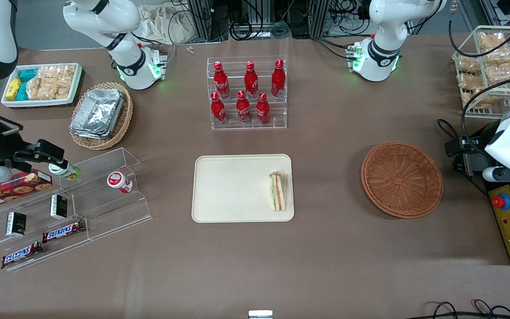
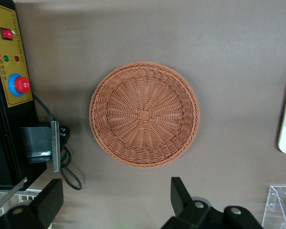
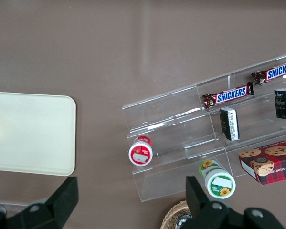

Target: Place sandwich from basket to tray

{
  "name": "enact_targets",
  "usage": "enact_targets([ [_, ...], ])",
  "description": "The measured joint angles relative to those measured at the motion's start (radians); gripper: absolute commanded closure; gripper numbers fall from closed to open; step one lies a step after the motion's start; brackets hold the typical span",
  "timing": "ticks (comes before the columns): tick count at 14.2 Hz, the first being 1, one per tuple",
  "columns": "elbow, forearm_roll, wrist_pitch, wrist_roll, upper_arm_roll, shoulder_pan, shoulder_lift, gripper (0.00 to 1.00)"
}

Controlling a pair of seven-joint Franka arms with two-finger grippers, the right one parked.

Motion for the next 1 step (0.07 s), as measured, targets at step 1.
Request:
enact_targets([
  [1, 0.000, -0.021, 0.000, 0.020, 0.079, -0.062, -0.006, 0.00],
])
